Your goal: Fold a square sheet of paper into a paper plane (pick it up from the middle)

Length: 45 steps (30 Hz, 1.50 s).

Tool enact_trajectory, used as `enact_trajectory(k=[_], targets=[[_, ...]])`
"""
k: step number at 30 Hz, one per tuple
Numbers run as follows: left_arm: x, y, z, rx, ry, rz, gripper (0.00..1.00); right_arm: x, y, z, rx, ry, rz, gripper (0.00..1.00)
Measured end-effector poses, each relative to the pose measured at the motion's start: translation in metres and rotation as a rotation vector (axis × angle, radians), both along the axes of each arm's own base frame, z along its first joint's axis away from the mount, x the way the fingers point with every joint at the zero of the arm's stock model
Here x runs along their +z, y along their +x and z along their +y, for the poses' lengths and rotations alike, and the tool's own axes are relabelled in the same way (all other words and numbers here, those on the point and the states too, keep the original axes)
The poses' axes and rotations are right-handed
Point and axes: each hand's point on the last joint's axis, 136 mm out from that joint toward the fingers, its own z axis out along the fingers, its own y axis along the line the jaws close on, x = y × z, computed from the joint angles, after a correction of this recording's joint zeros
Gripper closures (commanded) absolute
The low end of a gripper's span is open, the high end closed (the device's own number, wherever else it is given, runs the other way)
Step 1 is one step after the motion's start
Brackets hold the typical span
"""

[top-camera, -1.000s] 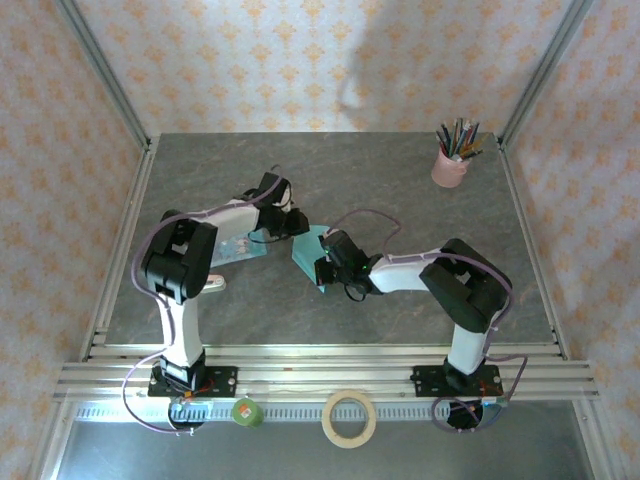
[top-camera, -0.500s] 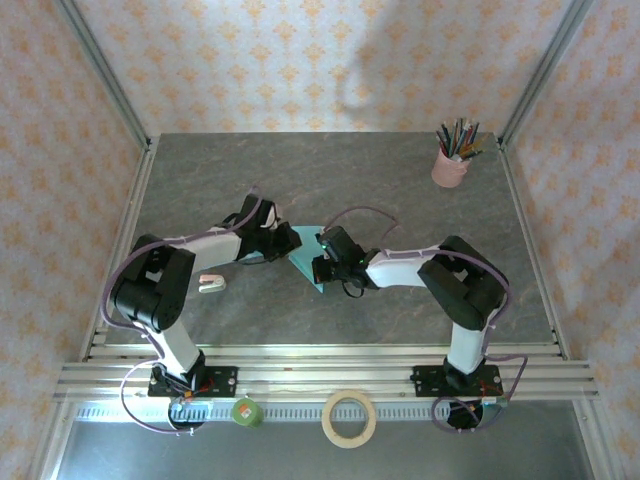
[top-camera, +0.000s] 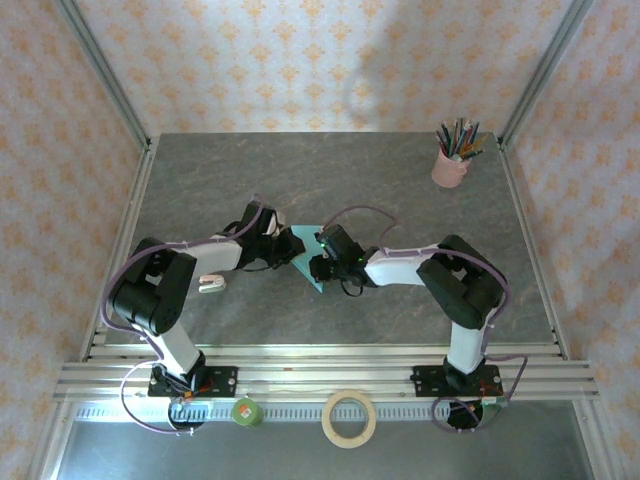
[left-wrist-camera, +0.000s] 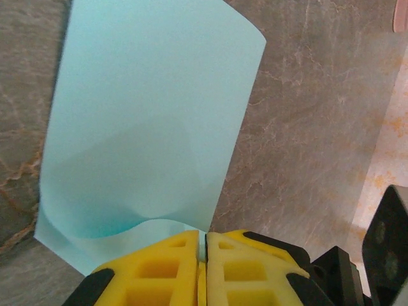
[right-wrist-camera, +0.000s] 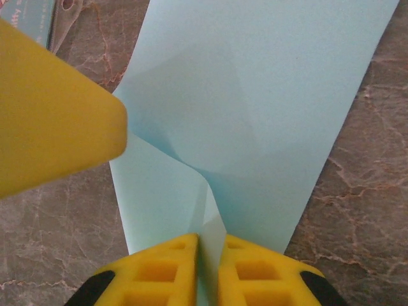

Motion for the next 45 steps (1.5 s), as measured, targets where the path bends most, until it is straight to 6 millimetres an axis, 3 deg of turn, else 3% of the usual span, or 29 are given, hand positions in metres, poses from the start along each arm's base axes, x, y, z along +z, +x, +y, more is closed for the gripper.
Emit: enact_trajectory(k=[8, 18, 45], targets=[[-0.004, -0.002, -0.003, -0.007, -0.004, 0.012, 0.88, 0.0, 0.0, 0.001, 0.0, -0.004, 0.006, 0.84], [-0.013, -0.005, -0.001, -0.006, 0.006, 0.036, 0.9, -0.001, 0.002, -0.001, -0.006, -0.011, 0.012, 0.9], [-0.031, -0.012, -0.001, -0.026, 0.05, 0.059, 0.91, -0.002, 0.004, 0.002, -0.002, 0.0, 0.021, 0.87]])
